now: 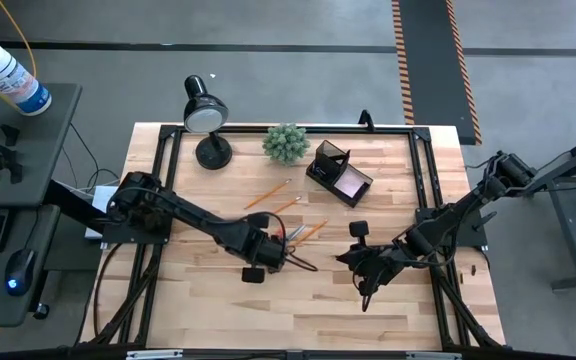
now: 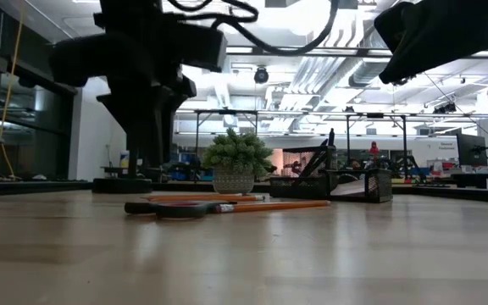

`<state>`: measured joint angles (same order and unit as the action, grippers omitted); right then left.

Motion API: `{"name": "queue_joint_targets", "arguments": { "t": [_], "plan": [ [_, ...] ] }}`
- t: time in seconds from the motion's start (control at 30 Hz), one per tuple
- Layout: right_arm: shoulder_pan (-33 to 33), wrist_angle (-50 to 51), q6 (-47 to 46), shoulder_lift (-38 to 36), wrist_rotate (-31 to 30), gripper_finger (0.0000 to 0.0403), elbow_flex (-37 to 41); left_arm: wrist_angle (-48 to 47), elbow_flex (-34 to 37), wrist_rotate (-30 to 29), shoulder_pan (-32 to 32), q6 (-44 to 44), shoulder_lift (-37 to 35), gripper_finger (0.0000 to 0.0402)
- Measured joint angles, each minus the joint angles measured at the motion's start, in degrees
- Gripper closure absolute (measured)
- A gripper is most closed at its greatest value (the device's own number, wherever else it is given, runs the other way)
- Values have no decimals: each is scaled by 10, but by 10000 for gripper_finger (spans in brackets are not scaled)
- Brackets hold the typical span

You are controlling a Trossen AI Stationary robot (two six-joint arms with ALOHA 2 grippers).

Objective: Pick and place office supplies into organizer
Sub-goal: Put the black scissors into the black desk organizer

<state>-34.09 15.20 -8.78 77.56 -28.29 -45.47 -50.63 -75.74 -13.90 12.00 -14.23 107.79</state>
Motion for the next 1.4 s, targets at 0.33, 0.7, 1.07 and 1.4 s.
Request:
{"name": "queue_joint_targets", "arguments": {
  "t": [0.33, 0.7, 1.07, 1.4],
  "plan": [
    [0, 0, -1, 0, 0, 402, 0, 81, 71, 24, -20, -26, 1, 305],
    [0, 0, 0, 0, -7, 402, 0, 151, 103, 49, -20, -25, -2, 305],
    [0, 0, -1, 0, -5, 402, 0, 140, 104, 30, -23, -16, -8, 305],
    [0, 0, -1, 0, -5, 402, 0, 63, 71, 10, -23, -24, -7, 305]
  ]
}}
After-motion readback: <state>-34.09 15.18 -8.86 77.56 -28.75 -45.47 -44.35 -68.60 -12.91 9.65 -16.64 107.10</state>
